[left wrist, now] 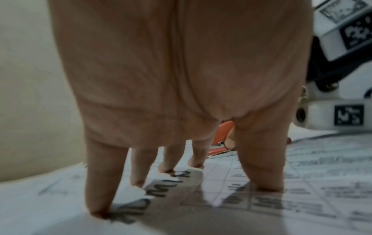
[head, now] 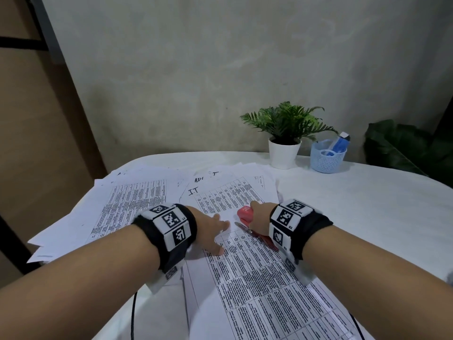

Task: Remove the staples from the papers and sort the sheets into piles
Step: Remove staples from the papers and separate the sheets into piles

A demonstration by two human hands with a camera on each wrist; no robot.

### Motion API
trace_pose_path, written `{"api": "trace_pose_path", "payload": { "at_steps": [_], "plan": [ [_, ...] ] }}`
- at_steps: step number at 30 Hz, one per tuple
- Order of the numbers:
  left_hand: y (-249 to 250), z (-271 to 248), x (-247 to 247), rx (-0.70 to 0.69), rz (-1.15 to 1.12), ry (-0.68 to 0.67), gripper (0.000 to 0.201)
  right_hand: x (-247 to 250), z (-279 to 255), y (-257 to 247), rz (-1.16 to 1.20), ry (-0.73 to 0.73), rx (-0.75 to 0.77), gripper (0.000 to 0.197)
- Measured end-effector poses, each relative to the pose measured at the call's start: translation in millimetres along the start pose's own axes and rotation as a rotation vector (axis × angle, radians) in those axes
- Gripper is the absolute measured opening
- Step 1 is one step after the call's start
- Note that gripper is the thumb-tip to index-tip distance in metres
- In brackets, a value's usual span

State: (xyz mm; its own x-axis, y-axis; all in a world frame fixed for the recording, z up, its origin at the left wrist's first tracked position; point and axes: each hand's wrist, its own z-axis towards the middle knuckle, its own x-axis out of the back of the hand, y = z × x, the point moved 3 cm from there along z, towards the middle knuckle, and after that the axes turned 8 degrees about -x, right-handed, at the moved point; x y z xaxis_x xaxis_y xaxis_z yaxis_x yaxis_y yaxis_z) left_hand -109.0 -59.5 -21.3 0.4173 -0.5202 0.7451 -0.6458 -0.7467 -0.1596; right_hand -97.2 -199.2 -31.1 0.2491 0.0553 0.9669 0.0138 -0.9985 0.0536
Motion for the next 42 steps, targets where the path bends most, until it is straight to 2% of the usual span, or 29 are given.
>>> {"api": "trace_pose_path", "payload": {
  "at_steps": [4, 7, 13, 17, 21, 24, 28, 35, 42],
  "plan": [
    [0.1, 1.5, -4.6, -0.033, -0.038, -0.003, 0.084, 1.7, 8.1, -10.4, -0.128, -0.033, 0.038, 0.031],
    [-1.7, 1.7, -7.0, -0.030, -0.039, 0.003, 0.083, 7.0, 9.2, -17.5, -0.076, -0.078, 0.103, 0.038],
    [-1.3, 1.9, -4.0, -0.050, -0.043, -0.012, 0.083, 2.0, 13.9, -9.1, -0.042, -0.008, 0.041, 0.025],
    [-8.4, 10.6, -7.1, -0.069, -0.052, -0.038, 0.080, 11.6, 9.8, -6.7, -0.064, -0.024, 0.064, 0.022],
    [-12.8, 19.4, -11.6, -0.062, -0.006, -0.030, 0.078, 8.9, 16.2, -10.1, -0.130, -0.031, 0.062, 0.030],
    [-13.9, 21.1, -11.1, -0.065, -0.044, -0.041, 0.078, 3.5, 21.5, -16.4, -0.219, -0.036, 0.083, 0.023],
    [-12.9, 20.3, -10.2, -0.077, -0.056, -0.026, 0.077, 1.8, 25.5, -22.0, -0.263, -0.011, 0.095, 0.038],
    [-12.6, 19.4, -10.1, -0.086, -0.038, -0.026, 0.079, 8.9, 18.0, -16.6, -0.109, 0.050, 0.081, 0.037],
    [-11.9, 17.9, -10.4, -0.100, -0.044, 0.000, 0.079, 7.9, 24.2, -23.5, -0.169, -0.021, 0.063, 0.035]
  ]
}}
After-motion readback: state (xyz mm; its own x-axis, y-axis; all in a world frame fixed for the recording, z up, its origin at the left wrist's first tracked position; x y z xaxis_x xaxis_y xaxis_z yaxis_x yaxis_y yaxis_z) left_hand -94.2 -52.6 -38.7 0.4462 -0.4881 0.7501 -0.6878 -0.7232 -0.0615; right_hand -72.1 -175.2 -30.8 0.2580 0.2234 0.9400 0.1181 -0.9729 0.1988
